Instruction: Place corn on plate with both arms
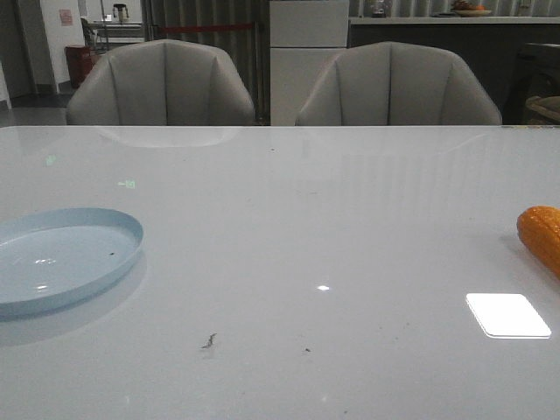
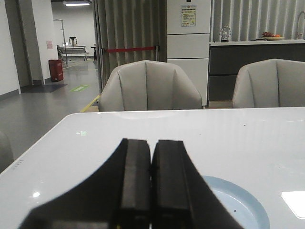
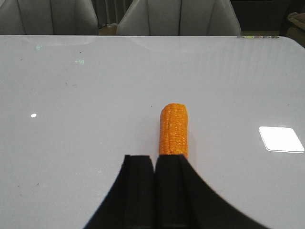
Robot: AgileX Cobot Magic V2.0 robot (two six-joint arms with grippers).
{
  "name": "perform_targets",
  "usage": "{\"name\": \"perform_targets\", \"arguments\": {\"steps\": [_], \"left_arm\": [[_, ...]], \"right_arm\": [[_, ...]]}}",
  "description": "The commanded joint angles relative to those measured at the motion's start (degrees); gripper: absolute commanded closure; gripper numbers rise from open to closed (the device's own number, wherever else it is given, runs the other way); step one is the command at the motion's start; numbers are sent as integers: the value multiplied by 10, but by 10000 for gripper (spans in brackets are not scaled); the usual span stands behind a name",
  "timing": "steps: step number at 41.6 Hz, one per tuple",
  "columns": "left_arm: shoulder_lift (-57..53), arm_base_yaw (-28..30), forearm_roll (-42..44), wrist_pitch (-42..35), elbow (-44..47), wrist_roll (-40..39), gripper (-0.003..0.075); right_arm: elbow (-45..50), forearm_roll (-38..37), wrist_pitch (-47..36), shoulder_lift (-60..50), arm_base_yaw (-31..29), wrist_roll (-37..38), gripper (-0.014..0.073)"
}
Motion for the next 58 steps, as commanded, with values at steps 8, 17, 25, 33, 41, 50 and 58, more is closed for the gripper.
{"name": "perform_targets", "arguments": {"steps": [8, 17, 25, 33, 41, 50, 58], "left_arm": [[-12, 0, -5, -54, 21, -5, 626], [-12, 0, -5, -54, 21, -5, 626], [-12, 0, -5, -54, 21, -5, 626], [-12, 0, -5, -58, 21, -5, 626], [-12, 0, -5, -150, 17, -5, 626], [-8, 0, 2, -123, -68, -5, 626], [53, 0, 54, -54, -202, -5, 626]], "right_arm": [[-14, 2, -51, -15, 1, -2, 566], [-14, 2, -51, -15, 1, -2, 566], [-14, 2, -53, -15, 1, -2, 566], [-14, 2, -76, -15, 1, -2, 566], [-16, 3, -211, -15, 1, 0, 566], [-131, 7, -150, -12, 1, 1, 565], [-284, 7, -77, 64, 1, 1, 565]]}}
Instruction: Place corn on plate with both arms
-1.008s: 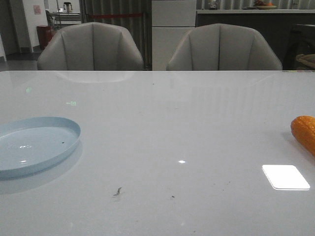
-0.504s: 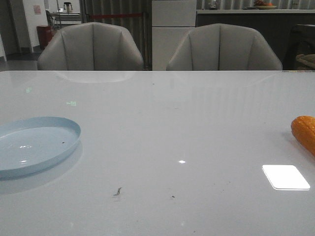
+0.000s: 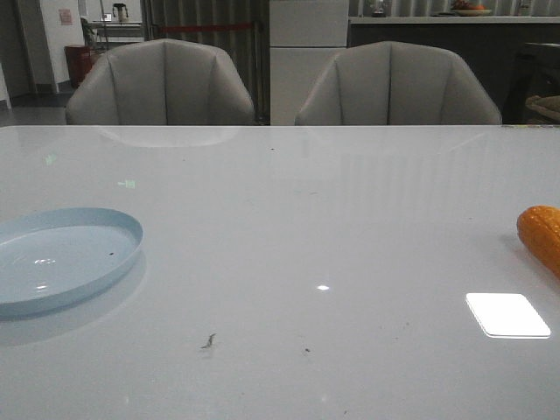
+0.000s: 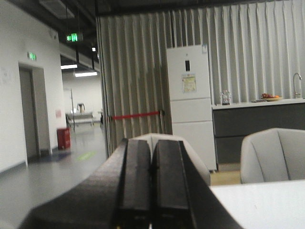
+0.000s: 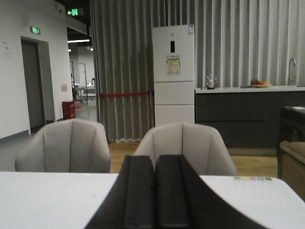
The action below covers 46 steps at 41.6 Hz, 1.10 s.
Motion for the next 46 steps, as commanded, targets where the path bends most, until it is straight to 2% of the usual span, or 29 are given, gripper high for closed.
{"name": "perform_targets", "arguments": {"steps": [1, 7, 12, 21, 30, 34, 37, 40, 46], "left_arm": [[51, 0, 12, -26, -77, -5, 626], [146, 0, 12, -15, -179, -5, 626], [241, 0, 12, 32, -248, -5, 626], [378, 0, -6, 43, -263, -5, 626], [455, -1, -42, 118, -263, -5, 617], [473, -1, -45, 153, -263, -5, 561], [487, -1, -56, 176, -263, -5, 482], [500, -1, -89, 190, -263, -5, 408], [522, -1, -125, 212, -263, -5, 318]], "right_arm": [[-76, 0, -22, 59, 1, 0, 565], [-162, 0, -21, 157, 1, 0, 565], [-199, 0, -26, 245, 1, 0, 565], [-198, 0, -28, 363, 1, 0, 565], [-198, 0, 8, 428, 1, 0, 553], [-198, 0, 39, 440, 1, 0, 465], [-198, 0, 64, 450, 1, 0, 344], [-198, 0, 83, 459, 1, 0, 260], [-198, 0, 109, 466, 1, 0, 230]]}}
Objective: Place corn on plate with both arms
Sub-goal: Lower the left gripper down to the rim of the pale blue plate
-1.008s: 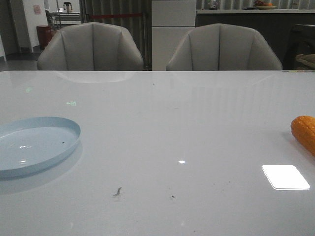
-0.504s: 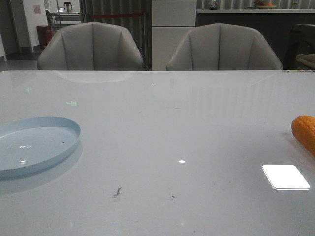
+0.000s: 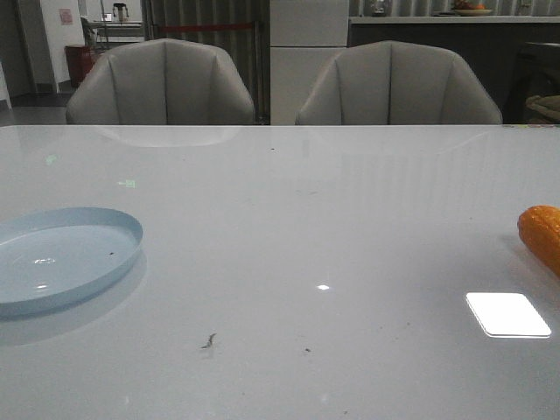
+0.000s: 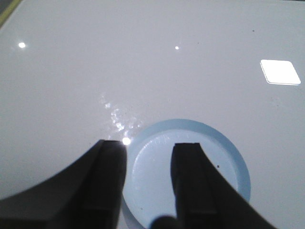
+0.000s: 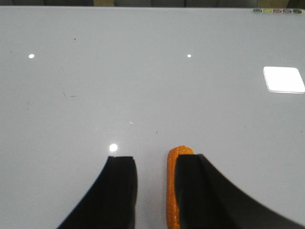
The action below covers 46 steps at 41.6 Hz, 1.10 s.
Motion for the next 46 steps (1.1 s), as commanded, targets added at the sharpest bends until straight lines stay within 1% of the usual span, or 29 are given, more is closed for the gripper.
{"name": "perform_targets", "arguments": {"steps": [1, 5, 10, 17, 24, 30, 37, 46], "left_arm": [[8, -1, -21, -26, -22, -5, 317], [34, 7, -20, -21, -42, -5, 317], [83, 35, -19, 0, -85, -5, 317], [182, 73, -19, 60, -174, -5, 318], [300, 71, -20, 157, -255, 2, 322], [390, 62, -20, 210, -301, 2, 322], [469, 59, -20, 214, -325, 2, 322], [513, 59, -20, 203, -331, 2, 322]], "right_arm": [[-19, 0, -25, 1, 1, 0, 230], [-19, 1, -16, 2, 1, 0, 230], [-19, 2, -11, 2, 1, 0, 230], [-19, 2, -3, 2, 1, 0, 230], [-19, 2, -2, 2, 1, 0, 230], [-19, 2, -2, 3, 1, 0, 230], [-19, 2, -1, 3, 1, 0, 230], [-19, 2, -1, 3, 1, 0, 230]]}}
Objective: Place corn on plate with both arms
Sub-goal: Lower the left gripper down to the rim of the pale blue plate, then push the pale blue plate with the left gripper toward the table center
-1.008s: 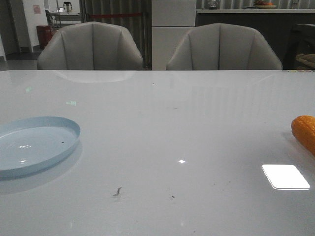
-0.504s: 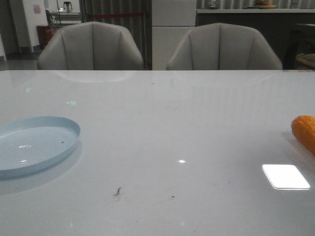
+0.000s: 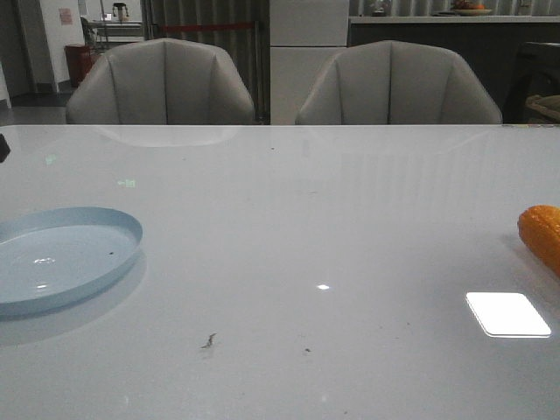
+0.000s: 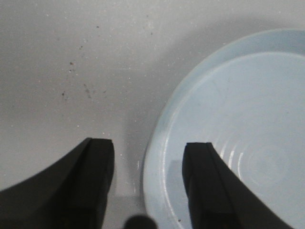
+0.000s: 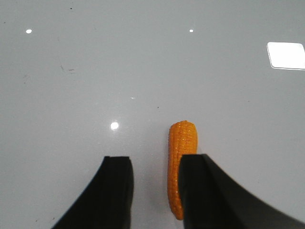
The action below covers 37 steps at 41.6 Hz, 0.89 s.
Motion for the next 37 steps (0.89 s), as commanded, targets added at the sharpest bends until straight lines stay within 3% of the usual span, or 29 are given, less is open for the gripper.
{"name": "perform_targets", "arguments": {"steps": [1, 21, 24, 31, 37], "left_arm": [[-13, -3, -7, -19, -18, 0, 322], [26, -3, -8, -32, -18, 0, 332], [26, -3, -8, -30, -18, 0, 381], [26, -3, -8, -25, -18, 0, 637], [26, -3, -9, -21, -24, 0, 617]], "right_arm": [[-19, -1, -43, -2, 1, -1, 230], [-19, 0, -43, -2, 1, -1, 230], [-19, 0, -43, -2, 1, -1, 230], [-19, 0, -43, -2, 1, -1, 230], [-19, 0, -43, -2, 1, -1, 230]]}}
